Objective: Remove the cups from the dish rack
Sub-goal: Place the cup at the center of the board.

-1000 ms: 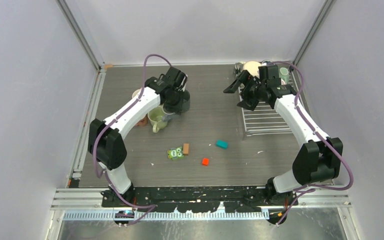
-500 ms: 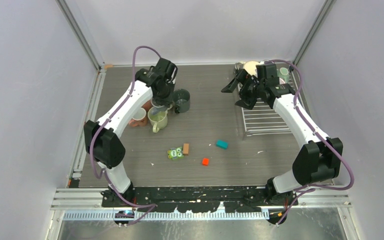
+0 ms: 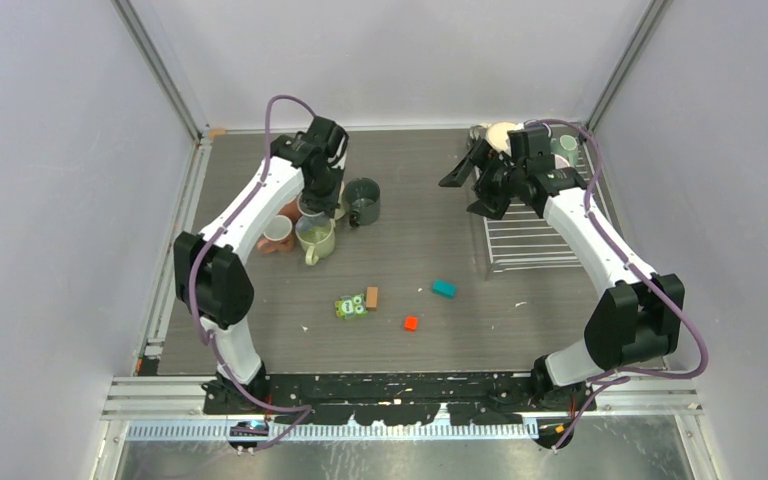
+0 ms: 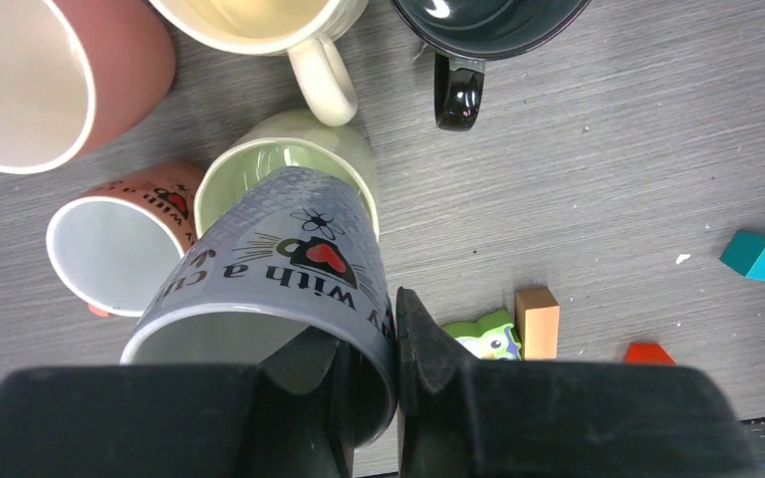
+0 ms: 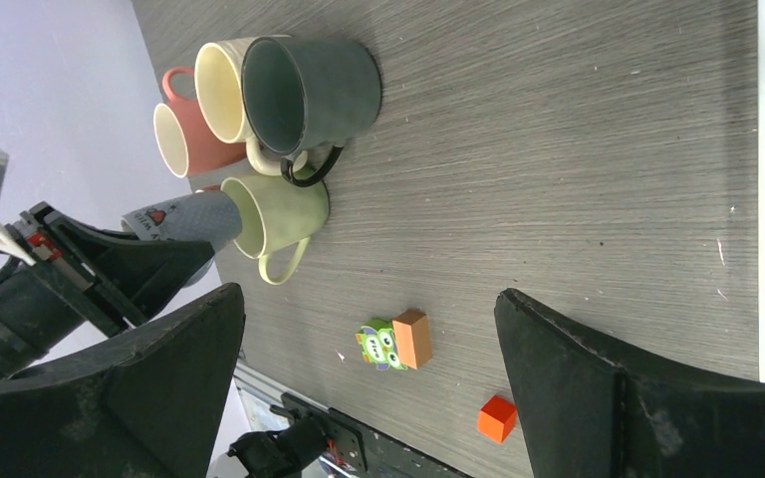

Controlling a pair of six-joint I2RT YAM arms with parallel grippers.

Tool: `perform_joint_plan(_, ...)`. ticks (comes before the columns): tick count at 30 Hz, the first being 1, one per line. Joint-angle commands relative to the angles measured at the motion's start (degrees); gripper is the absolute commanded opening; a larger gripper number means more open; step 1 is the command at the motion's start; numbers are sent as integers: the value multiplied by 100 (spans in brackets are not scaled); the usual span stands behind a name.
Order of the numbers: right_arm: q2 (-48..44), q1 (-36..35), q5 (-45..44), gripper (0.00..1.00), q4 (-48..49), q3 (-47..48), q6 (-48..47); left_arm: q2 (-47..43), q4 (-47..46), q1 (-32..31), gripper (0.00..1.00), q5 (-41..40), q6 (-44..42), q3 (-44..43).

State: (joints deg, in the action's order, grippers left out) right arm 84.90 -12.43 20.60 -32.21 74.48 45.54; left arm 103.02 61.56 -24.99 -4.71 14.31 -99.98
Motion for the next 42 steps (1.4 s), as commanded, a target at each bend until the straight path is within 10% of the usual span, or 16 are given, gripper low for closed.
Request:
perform_joint_plan(1, 22, -42, -74, 100, 131, 165, -63, 53, -72, 72, 0, 105, -112, 32)
perform_joint_plan(26, 286, -176, -168, 100, 153, 206, -63, 474, -372, 306, 0, 421, -123, 363)
perform_joint_plan(42, 313, -226, -419, 100, -182, 511, -133, 487, -384, 320, 38, 445, -105, -16)
